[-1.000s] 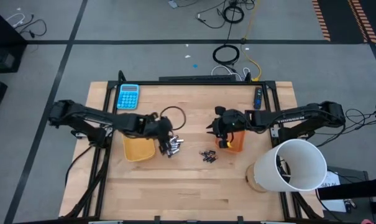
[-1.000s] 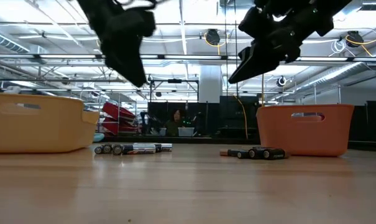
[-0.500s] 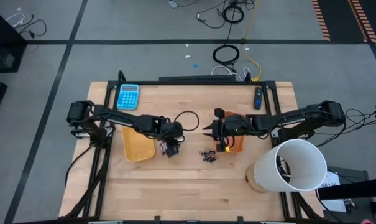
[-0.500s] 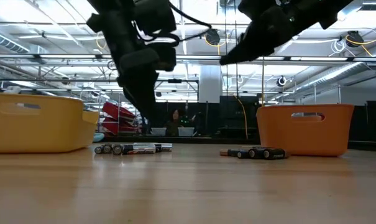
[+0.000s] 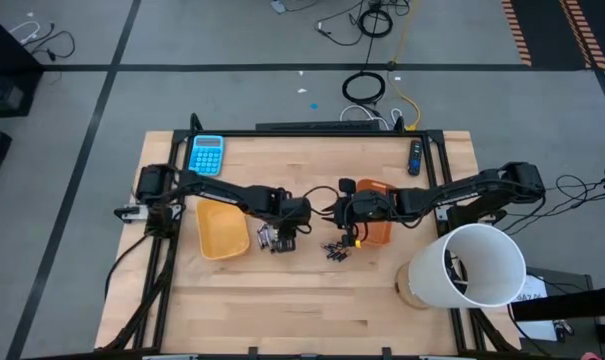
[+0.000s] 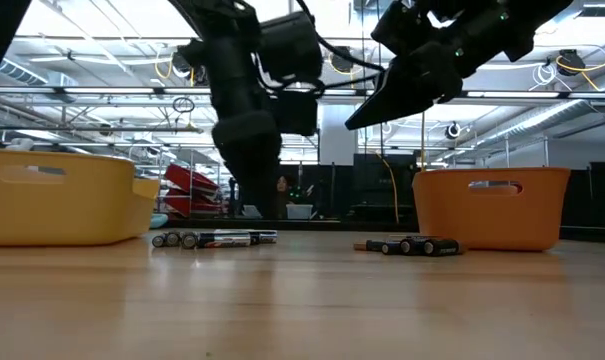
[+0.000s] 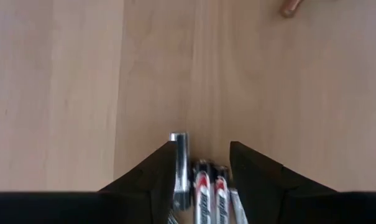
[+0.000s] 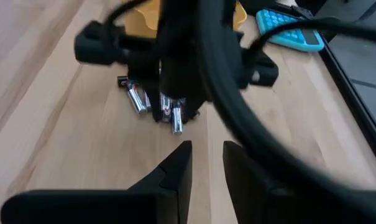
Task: Sort batteries
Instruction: Put the silver battery into the yellow bin
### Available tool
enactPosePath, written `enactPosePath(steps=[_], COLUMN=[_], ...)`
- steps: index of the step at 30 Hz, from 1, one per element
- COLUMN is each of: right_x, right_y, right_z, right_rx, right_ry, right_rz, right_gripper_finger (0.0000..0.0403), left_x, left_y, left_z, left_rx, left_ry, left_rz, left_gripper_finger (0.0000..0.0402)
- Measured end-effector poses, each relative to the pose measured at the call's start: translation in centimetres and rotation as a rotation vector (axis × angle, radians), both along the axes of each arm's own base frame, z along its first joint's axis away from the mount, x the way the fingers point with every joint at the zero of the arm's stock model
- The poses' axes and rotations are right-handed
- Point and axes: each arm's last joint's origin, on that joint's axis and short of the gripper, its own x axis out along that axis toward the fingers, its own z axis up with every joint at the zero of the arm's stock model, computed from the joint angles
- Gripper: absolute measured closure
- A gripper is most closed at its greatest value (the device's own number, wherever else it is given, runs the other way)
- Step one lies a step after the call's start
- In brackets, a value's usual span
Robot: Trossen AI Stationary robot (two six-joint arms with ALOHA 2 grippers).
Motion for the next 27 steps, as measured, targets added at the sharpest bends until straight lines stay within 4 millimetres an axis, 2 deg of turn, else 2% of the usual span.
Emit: enactPosePath(steps=[5,13,22,24,27], right_x=[0.0,0.0,-0.1,-0.1,-0.1], right_y=[0.0,0.0,0.0,0.0,0.0], right_z=[-0.1,-0.1,-0.1,-0.1,-0.1], right_rx=[-0.014,-0.035,-0.041,-0.041,-0.04], right_ry=[0.01,0.012,0.016,0.017,0.017], right_rz=[0.006,0.018,0.025,0.026,0.027], right_gripper_finger=[0.0319,0.0319,0.0319,0.0319,0.0319], left_x=[0.5,0.3,0.5,0.5,0.5], left_y=[0.7,1.8,2.5,2.5,2.6], left_z=[-1.2,-1.2,-2.9,-3.2,-3.3], left_rx=[0.0,-0.033,-0.054,-0.047,-0.037], left_ry=[0.028,0.042,0.098,0.105,0.106], left_rz=[0.016,0.038,0.01,-0.008,-0.029], left_gripper_finger=[0.0268,0.027,0.0274,0.0289,0.0343])
